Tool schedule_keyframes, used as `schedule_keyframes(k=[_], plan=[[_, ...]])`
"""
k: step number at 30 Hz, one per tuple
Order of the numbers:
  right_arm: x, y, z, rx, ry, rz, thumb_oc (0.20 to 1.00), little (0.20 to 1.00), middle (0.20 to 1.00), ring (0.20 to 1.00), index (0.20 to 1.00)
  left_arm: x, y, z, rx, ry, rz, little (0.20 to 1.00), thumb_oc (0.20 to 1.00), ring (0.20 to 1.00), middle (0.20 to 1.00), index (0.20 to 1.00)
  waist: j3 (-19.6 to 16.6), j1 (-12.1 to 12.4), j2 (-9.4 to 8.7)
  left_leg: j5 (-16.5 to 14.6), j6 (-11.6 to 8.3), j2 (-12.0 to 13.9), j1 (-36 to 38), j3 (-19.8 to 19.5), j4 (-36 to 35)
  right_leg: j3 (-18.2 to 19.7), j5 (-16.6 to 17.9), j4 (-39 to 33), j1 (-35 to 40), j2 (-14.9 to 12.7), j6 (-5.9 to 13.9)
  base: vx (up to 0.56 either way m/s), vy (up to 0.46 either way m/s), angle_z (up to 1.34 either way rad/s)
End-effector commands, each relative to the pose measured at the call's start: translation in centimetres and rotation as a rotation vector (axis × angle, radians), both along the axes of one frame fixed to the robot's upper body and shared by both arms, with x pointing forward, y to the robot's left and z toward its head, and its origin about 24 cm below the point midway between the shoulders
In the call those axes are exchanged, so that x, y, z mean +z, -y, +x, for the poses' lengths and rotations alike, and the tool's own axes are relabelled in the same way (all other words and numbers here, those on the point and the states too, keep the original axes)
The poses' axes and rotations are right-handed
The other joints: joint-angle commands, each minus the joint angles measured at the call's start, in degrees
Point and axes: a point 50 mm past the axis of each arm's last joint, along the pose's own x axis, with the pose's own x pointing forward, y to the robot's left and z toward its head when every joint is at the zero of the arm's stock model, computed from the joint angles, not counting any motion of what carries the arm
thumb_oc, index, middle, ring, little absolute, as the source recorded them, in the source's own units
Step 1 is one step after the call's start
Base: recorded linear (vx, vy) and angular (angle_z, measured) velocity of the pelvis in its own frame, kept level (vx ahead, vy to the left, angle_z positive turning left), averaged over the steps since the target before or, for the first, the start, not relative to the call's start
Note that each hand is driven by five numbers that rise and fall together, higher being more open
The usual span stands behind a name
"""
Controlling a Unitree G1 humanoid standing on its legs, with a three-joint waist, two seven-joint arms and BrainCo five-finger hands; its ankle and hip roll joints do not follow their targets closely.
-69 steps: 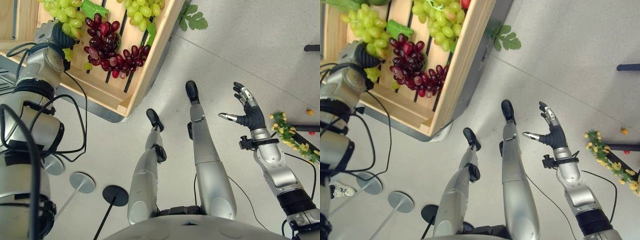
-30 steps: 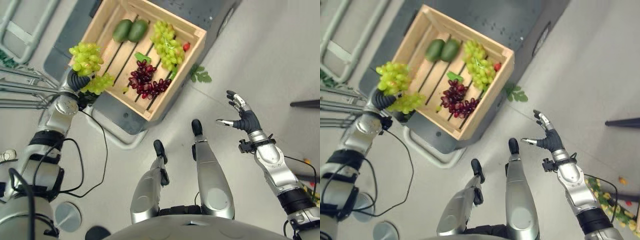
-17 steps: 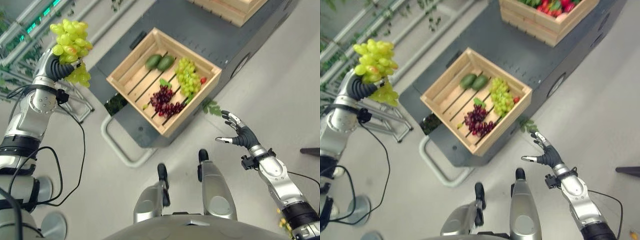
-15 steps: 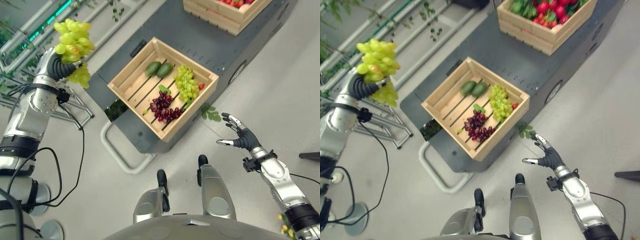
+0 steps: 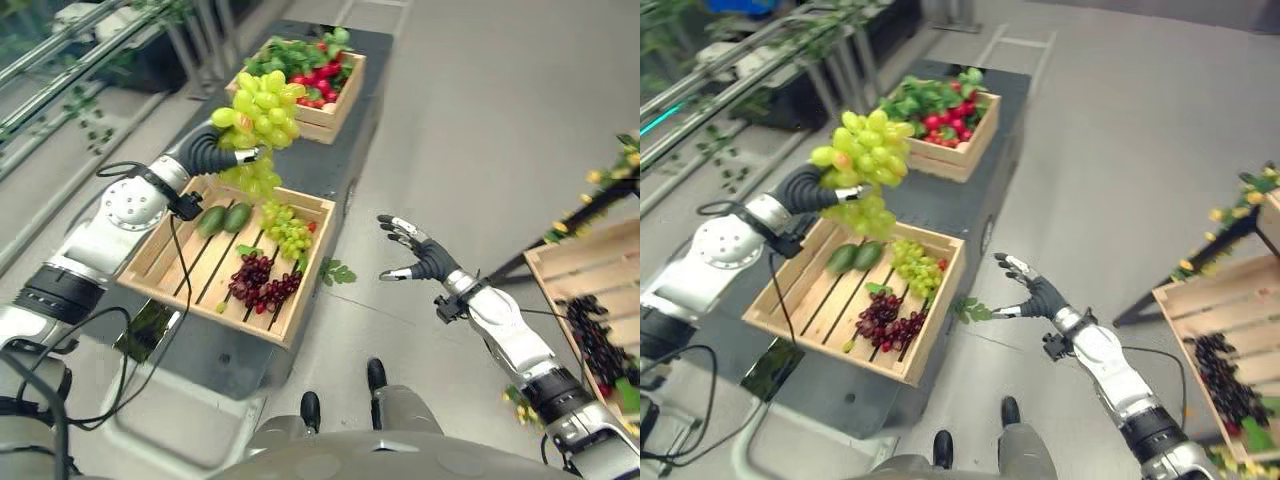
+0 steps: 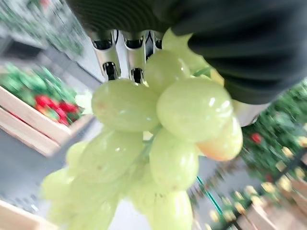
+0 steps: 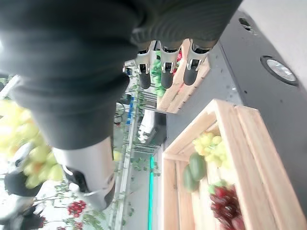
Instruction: Pick up the fruits from the basket on one side to the basket on the other side
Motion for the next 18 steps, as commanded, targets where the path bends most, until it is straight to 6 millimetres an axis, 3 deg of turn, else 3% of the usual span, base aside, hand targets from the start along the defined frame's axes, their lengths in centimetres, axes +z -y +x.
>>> schedule_keyframes(k=[1,4,8,18], plan=[[5.0,-0.7,1.6,0.043,0.253,-0.078,1.0,1.0,1.0,1.0,1.0,5.6,2.2,-0.1,-0.164,0.113,-0.137,0.2,0.2,0.2,0.2,0.2,-2.8,1.6,0.63,0.1,-3.03,1.2,0.8,-0.4,-2.0,2.6,-1.8,4.7,1.3,3.0,-0.29,-0.03,-0.042,-0.15],[5.3,-2.1,2.2,0.129,0.182,-0.017,1.0,1.0,1.0,1.0,1.0,6.5,3.6,-0.4,-0.249,0.111,-0.127,0.2,0.2,0.2,0.2,0.2,-5.9,3.0,-1.6,0.2,-3.96,0.9,1.4,2.2,-3.6,0.9,-0.3,-6.7,6.4,1.3,-0.64,0.02,-0.112,-0.41],[4.6,-2.5,2.2,0.178,0.03,0.161,1.0,1.0,1.0,1.0,1.0,6.2,4.9,-0.6,-0.339,0.052,-0.169,0.2,0.2,0.2,0.2,0.2,-6.9,2.2,-2.04,0.4,-4.81,1.6,1.9,2.7,-3.7,1.7,1.1,-11.2,8.7,1.8,-0.78,0.03,-0.107,-0.23],[3.0,-4.8,1.7,0.333,-0.309,0.424,1.0,1.0,1.0,1.0,1.0,6.3,9.1,-1.8,-0.598,-0.089,-0.278,0.2,0.2,0.2,0.2,0.2,-8.5,0.6,-2.6,0.7,-6.01,3.2,4.2,3.7,-3.9,2.6,1.2,-12.9,11.1,3.6,-1.95,0.04,-0.074,-0.05]])
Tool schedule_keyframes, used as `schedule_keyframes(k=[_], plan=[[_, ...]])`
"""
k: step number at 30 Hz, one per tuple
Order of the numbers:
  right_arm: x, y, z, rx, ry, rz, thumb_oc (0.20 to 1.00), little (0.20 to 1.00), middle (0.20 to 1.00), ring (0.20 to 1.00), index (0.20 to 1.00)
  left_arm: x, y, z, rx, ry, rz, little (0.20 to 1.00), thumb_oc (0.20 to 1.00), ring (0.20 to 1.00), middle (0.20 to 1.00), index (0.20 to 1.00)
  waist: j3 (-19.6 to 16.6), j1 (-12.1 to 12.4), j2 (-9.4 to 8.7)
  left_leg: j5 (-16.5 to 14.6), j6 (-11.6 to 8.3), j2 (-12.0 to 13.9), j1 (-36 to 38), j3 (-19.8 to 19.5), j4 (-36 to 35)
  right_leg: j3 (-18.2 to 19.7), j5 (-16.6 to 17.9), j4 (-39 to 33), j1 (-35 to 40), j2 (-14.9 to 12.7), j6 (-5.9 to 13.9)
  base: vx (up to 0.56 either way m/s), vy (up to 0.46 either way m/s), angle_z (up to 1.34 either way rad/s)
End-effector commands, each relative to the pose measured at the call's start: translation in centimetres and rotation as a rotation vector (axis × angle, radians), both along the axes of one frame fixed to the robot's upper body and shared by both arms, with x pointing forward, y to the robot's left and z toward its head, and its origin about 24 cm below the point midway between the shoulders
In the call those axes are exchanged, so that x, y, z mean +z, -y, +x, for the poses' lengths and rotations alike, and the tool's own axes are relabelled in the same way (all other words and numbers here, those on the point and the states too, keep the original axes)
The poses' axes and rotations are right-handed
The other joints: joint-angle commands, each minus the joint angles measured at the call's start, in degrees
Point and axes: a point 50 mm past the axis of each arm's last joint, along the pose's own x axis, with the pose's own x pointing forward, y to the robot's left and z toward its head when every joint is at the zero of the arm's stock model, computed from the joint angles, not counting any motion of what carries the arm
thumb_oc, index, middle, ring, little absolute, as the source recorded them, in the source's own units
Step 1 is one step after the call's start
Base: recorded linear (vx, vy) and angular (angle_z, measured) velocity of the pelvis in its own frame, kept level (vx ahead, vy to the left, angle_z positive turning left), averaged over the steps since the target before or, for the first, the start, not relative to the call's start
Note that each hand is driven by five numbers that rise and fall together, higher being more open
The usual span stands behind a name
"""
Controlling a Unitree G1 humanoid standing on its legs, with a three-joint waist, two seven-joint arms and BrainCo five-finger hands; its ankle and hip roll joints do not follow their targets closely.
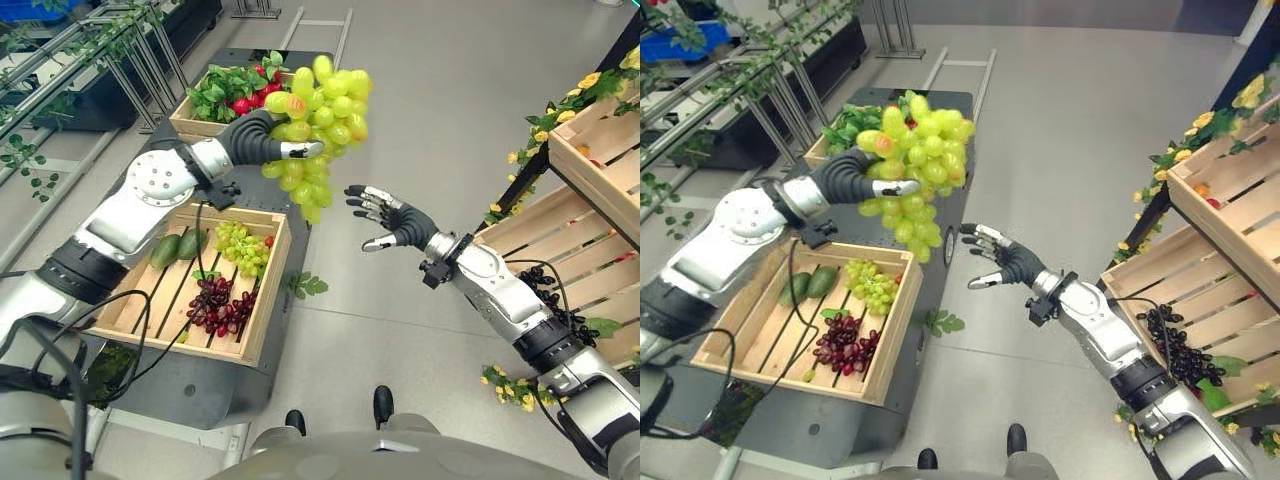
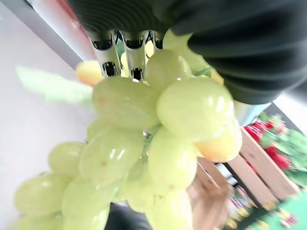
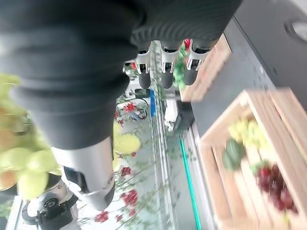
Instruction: Pick up the fruits from the basket on one side to the basket on the other side
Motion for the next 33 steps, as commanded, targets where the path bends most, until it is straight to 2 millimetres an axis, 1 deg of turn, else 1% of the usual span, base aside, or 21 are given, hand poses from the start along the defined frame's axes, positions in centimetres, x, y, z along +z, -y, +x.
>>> schedule_keyframes(k=[1,2,4,5,6,7,9,10,15,19,23,26,28,29,31,33], plan=[[1.0,-2.2,-0.2,0.106,-0.087,0.179,1.0,1.0,1.0,1.0,1.0,3.4,2.0,-0.5,-0.132,0.048,-0.123,0.2,0.2,0.2,0.2,0.2,-5.7,-0.1,-2.9,-1.1,0.05,-2.5,-0.7,-0.2,0.7,1.1,-3.0,3.3,2.0,-3.3,7.54,0.02,-0.042,0.04],[0.8,-2.4,0.0,0.095,-0.121,0.207,1.0,1.0,1.0,1.0,1.0,3.6,2.4,-0.7,-0.153,0.041,-0.128,0.2,0.2,0.2,0.2,0.2,-5.7,-0.2,-2.94,-1.1,-0.04,-2.4,-0.6,-0.1,0.7,1.2,-3.0,3.3,2.1,-3.1,7.5,0.02,-0.044,-0.01],[1.4,-3.3,0.0,0.144,-0.147,0.233,1.0,1.0,1.0,1.0,1.0,3.8,2.8,-0.8,-0.182,0.024,-0.157,0.2,0.2,0.2,0.2,0.2,-5.9,-0.4,-3.04,-1.0,-0.15,-2.2,-0.5,0.0,0.7,1.5,-2.9,3.2,2.1,-2.9,7.31,0.02,-0.03,-0.09],[1.6,-3.4,0.1,0.143,-0.164,0.257,1.0,1.0,1.0,1.0,1.0,3.7,3.0,-0.9,-0.187,0.022,-0.159,0.2,0.2,0.2,0.2,0.2,-5.9,-0.3,-3.02,-1.1,-0.21,-2.1,-0.4,0.1,0.7,1.6,-2.9,3.1,2.2,-2.8,7.31,0.01,-0.021,-0.12],[2.2,-3.6,0.2,0.15,-0.16,0.281,1.0,1.0,1.0,1.0,1.0,3.7,3.4,-1.2,-0.214,0.013,-0.163,0.2,0.2,0.2,0.2,0.2,-6.1,-0.4,-3.05,-1.1,-0.22,-2.1,-0.3,0.2,0.6,1.7,-2.9,3.0,2.2,-2.8,7.26,0.01,-0.02,-0.1],[2.6,-3.7,0.2,0.155,-0.161,0.296,1.0,1.0,1.0,1.0,1.0,3.8,3.5,-1.4,-0.225,0.009,-0.167,0.2,0.2,0.2,0.2,0.2,-6.1,-0.4,-3.07,-1.1,-0.25,-2.0,-0.2,0.4,0.6,1.8,-2.9,2.9,2.3,-2.7,7.26,0.01,-0.015,-0.09],[2.6,-3.8,0.4,0.138,-0.174,0.323,1.0,1.0,1.0,1.0,1.0,3.8,3.6,-1.5,-0.228,0.002,-0.169,0.2,0.2,0.2,0.2,0.2,-6.1,-0.4,-3.1,-1.2,-0.23,-2.0,-0.1,0.5,0.6,2.0,-2.9,2.8,2.3,-2.6,7.28,0.02,-0.008,-0.07],[2.9,-4.3,0.7,0.154,-0.186,0.324,1.0,1.0,1.0,1.0,1.0,3.9,3.8,-1.7,-0.245,-0.005,-0.174,0.2,0.2,0.2,0.2,0.2,-6.3,-0.3,-3.11,-1.2,-0.27,-1.9,0.1,0.7,0.6,2.4,-2.9,2.8,2.4,-2.5,7.24,0.03,-0.007,-0.09],[4.6,-5.1,1.1,0.186,-0.152,0.352,1.0,1.0,1.0,1.0,1.0,3.4,4.4,-2.0,-0.274,-0.036,-0.183,0.2,0.2,0.2,0.2,0.2,-6.5,-0.2,-3.18,-1.3,-0.24,-1.6,0.5,1.1,0.4,2.8,-2.7,2.3,2.8,-2.4,7.27,0.02,0.004,-0.12],[5.6,-5.3,1.0,0.227,-0.13,0.349,1.0,1.0,1.0,1.0,1.0,3.1,4.4,-2.2,-0.285,-0.049,-0.161,0.2,0.2,0.2,0.2,0.2,-6.5,-0.2,-3.28,-1.3,-0.22,-1.6,0.6,1.2,0.3,3.0,-2.6,2.1,2.9,-2.4,7.38,0.0,0.0,0.0],[6.3,-5.0,0.5,0.261,-0.115,0.354,1.0,1.0,1.0,1.0,1.0,2.8,3.9,-2.1,-0.268,-0.053,-0.147,0.2,0.2,0.2,0.2,0.2,-6.3,-0.3,-3.38,-1.4,-0.22,-1.5,0.8,1.3,0.2,3.1,-2.5,2.0,3.1,-2.4,7.43,0.0,0.0,0.0],[6.6,-4.4,0.2,0.273,-0.103,0.335,1.0,1.0,1.0,1.0,1.0,2.9,3.4,-2.0,-0.249,-0.044,-0.127,0.2,0.2,0.2,0.2,0.2,-6.3,-0.4,-3.49,-1.4,-0.26,-1.5,0.9,1.1,0.2,3.0,-2.5,2.0,3.1,-2.5,7.46,0.0,0.0,0.0],[6.4,-3.5,-0.1,0.273,-0.112,0.32,1.0,1.0,1.0,1.0,1.0,3.3,3.0,-2.0,-0.233,-0.02,-0.114,0.2,0.2,0.2,0.2,0.2,-6.2,-0.3,-3.54,-1.3,-0.35,-1.5,0.9,1.0,0.2,2.8,-2.5,2.1,3.2,-2.6,7.56,0.0,0.0,0.0],[6.4,-3.5,-0.1,0.272,-0.112,0.321,1.0,1.0,1.0,1.0,1.0,3.3,3.0,-2.0,-0.233,-0.02,-0.114,0.2,0.2,0.2,0.2,0.2,-6.2,-0.3,-3.54,-1.3,-0.35,-1.5,0.9,1.0,0.2,2.8,-2.5,2.1,3.2,-2.6,7.56,0.0,0.0,0.0],[6.2,-2.5,-0.4,0.26,-0.122,0.31,1.0,1.0,1.0,1.0,1.0,3.9,2.5,-2.1,-0.218,0.014,-0.093,0.2,0.2,0.2,0.2,0.2,-6.2,-0.2,-3.52,-1.3,-0.35,-1.5,0.9,0.9,0.2,2.6,-2.6,2.0,3.4,-2.6,7.59,0.0,0.0,0.0],[6.1,-2.2,-0.6,0.261,-0.129,0.305,1.0,1.0,1.0,1.0,1.0,4.0,2.4,-2.1,-0.218,0.021,-0.085,0.2,0.2,0.2,0.2,0.2,-6.2,-0.2,-3.52,-1.3,-0.34,-1.5,1.0,0.9,0.2,2.5,-2.5,2.0,3.4,-2.7,7.59,0.0,0.0,0.0]])
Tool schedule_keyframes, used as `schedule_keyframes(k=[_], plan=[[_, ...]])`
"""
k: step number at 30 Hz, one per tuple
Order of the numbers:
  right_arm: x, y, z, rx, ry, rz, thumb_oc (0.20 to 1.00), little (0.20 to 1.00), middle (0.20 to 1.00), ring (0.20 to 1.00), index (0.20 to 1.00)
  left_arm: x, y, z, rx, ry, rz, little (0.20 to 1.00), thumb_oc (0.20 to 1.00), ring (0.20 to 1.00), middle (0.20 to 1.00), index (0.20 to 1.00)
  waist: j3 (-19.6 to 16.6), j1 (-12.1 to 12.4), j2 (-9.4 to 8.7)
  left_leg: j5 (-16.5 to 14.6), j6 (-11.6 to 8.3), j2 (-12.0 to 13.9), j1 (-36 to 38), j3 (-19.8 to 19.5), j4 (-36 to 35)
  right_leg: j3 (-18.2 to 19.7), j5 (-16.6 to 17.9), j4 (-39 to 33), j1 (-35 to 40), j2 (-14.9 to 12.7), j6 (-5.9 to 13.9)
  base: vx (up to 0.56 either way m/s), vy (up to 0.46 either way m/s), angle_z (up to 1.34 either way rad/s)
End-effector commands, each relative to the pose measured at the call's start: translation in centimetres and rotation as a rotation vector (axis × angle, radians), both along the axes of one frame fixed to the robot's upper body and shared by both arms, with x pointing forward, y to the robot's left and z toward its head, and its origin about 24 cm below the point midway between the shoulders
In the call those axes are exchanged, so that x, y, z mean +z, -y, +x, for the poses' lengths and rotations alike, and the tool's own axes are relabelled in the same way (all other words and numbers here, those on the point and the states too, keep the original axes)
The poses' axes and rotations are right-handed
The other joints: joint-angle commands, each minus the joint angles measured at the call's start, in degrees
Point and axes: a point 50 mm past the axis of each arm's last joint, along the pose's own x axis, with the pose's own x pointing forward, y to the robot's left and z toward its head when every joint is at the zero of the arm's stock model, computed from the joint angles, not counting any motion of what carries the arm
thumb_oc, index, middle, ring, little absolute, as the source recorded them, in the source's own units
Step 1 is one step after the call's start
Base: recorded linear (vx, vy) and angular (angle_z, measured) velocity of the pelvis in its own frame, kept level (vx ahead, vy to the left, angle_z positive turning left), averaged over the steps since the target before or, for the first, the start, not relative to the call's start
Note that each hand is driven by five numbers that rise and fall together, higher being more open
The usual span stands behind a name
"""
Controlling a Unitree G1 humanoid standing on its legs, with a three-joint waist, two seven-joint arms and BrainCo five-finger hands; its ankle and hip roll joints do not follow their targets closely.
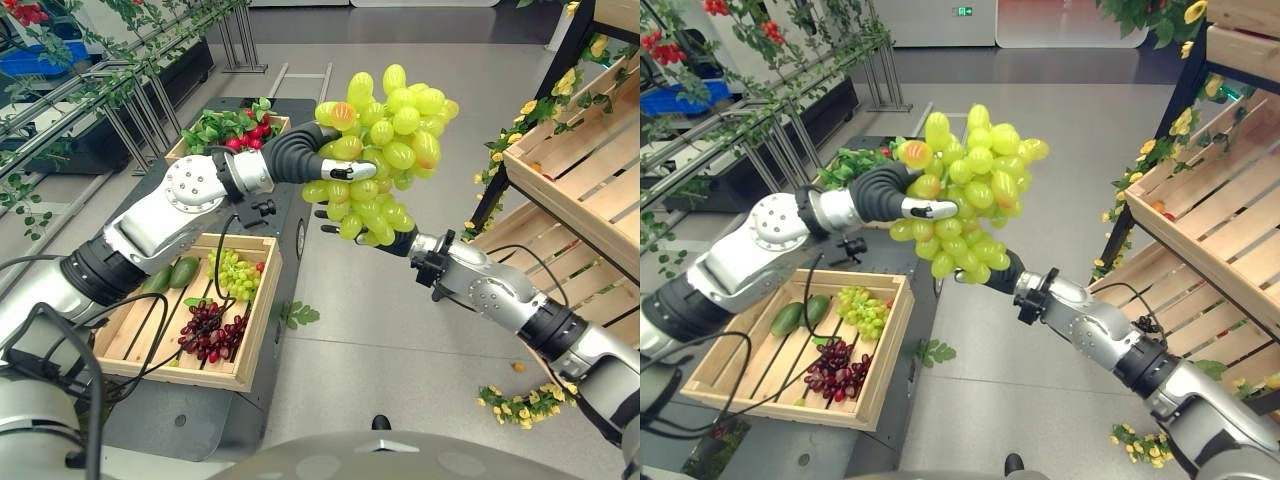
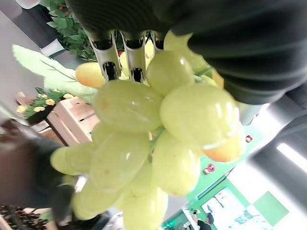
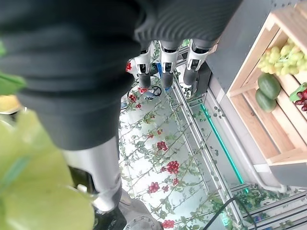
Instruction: Pick up the fruits from the basket on one side to the basket on the other side
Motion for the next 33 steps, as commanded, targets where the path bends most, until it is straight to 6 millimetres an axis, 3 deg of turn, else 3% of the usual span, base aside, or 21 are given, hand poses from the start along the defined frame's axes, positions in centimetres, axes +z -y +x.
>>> schedule_keyframes(k=[1,16,27,33], plan=[[3.6,-0.5,-0.2,0.075,0.1,0.101,1.0,1.0,1.0,1.0,1.0,3.4,-0.6,0.3,0.011,0.119,-0.022,0.2,0.2,0.2,0.2,0.2,-0.7,0.5,-2.99,-1.2,-0.23,-1.7,0.3,-1.3,0.2,-0.3,-3.1,2.0,4.0,-3.2,7.46,0.0,0.0,0.0],[4.6,2.1,-1.9,0.147,0.131,-0.065,1.0,1.0,1.0,1.0,1.0,4.4,-3.0,-0.9,0.071,0.209,0.076,0.2,0.2,0.2,0.2,0.2,0.1,0.7,-3.43,-1.2,-0.43,-1.3,0.5,-0.8,0.3,0.2,-2.8,1.8,3.7,-3.1,7.64,0.0,0.003,-0.02],[4.1,2.2,-1.8,0.15,0.105,-0.085,1.0,1.0,1.0,1.0,1.0,4.7,-2.3,-1.4,0.028,0.215,0.08,0.2,0.2,0.2,0.2,0.2,0.1,0.6,-3.25,-1.3,-0.46,-1.3,0.8,-1.0,0.3,-0.1,-3.0,1.7,4.3,-3.3,7.65,0.0,0.001,-0.01],[3.8,1.1,-1.5,0.165,0.093,-0.052,1.0,1.0,1.0,1.0,1.0,4.5,-1.2,-1.6,-0.019,0.198,0.028,0.2,0.2,0.2,0.2,0.2,0.2,0.6,-3.04,-1.3,-0.42,-1.5,0.8,-1.2,0.2,-0.2,-3.0,1.6,4.4,-3.5,7.59,0.0,0.0,0.0]])
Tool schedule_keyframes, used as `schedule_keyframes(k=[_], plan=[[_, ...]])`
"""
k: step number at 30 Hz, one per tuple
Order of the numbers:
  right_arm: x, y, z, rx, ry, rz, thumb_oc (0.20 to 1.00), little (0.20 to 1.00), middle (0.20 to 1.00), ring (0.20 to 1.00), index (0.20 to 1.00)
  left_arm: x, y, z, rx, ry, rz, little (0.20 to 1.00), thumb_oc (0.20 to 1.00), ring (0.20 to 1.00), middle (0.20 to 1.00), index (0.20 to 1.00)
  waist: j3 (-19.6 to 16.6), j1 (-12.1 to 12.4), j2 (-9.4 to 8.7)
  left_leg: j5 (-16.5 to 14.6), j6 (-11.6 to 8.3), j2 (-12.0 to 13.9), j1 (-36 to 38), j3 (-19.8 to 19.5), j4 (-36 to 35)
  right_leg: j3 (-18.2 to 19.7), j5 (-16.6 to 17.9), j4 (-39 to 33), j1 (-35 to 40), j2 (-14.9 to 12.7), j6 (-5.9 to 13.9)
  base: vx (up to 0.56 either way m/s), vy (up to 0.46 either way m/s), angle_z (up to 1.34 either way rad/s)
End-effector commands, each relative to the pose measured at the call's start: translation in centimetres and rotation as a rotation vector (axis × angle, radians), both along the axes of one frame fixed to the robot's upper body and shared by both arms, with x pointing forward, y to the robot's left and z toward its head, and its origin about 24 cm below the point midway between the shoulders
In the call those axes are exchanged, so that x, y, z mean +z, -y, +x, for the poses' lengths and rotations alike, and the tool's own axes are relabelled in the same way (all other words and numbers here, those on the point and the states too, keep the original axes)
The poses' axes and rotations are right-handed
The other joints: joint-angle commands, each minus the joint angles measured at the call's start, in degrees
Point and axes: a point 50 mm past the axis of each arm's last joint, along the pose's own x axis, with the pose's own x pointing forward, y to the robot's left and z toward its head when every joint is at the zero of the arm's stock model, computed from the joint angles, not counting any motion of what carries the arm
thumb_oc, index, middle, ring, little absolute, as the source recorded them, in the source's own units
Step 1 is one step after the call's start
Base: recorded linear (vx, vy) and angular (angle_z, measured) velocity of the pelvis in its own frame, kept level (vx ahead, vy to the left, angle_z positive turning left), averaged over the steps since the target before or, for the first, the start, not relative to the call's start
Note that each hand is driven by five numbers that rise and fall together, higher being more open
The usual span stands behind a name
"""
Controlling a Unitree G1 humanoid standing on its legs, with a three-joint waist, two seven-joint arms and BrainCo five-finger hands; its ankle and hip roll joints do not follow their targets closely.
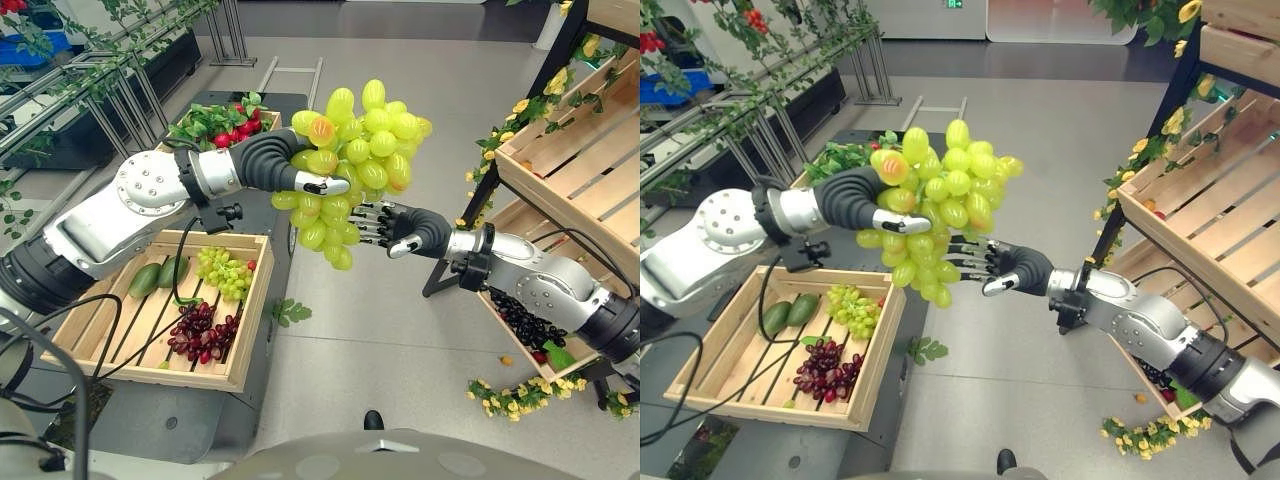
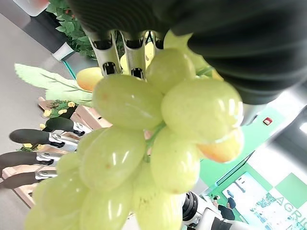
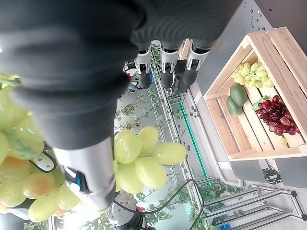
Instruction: Pick up the fruits from the basket on one side to the basket on the other side
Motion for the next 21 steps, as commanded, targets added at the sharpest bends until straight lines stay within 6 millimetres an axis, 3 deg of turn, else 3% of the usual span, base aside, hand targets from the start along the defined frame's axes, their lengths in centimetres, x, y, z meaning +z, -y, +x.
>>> schedule_keyframes(k=[1,12,21], plan=[[1.6,-2.1,0.4,0.061,0.037,0.084,1.0,1.0,1.0,1.0,1.0,3.4,1.5,-0.1,-0.072,0.113,-0.111,0.2,0.2,0.2,0.2,0.2,-0.9,0.6,-1.71,-1.0,0.06,-1.9,0.3,-2.3,0.2,-1.1,-2.9,1.6,4.6,-3.9,7.56,0.0,0.0,0.0],[1.5,-6.2,1.3,0.113,0.007,0.152,1.0,1.0,1.0,1.0,1.0,3.0,4.5,-0.3,-0.179,0.052,-0.178,0.2,0.2,0.2,0.2,0.2,-0.6,0.8,-1.56,-1.0,0.27,-2.0,0.2,-2.5,0.2,-0.6,-2.9,1.5,4.5,-3.7,7.33,0.0,0.0,0.0],[1.4,-7.4,1.5,0.096,-0.015,0.228,1.0,1.0,1.0,1.0,1.0,2.5,4.4,0.5,-0.143,0.033,-0.235,0.2,0.2,0.2,0.2,0.2,-0.6,0.5,-1.71,-0.9,0.22,-1.6,0.3,-2.6,0.0,-0.8,-3.0,1.4,4.6,-3.5,7.17,0.0,0.0,0.0]])
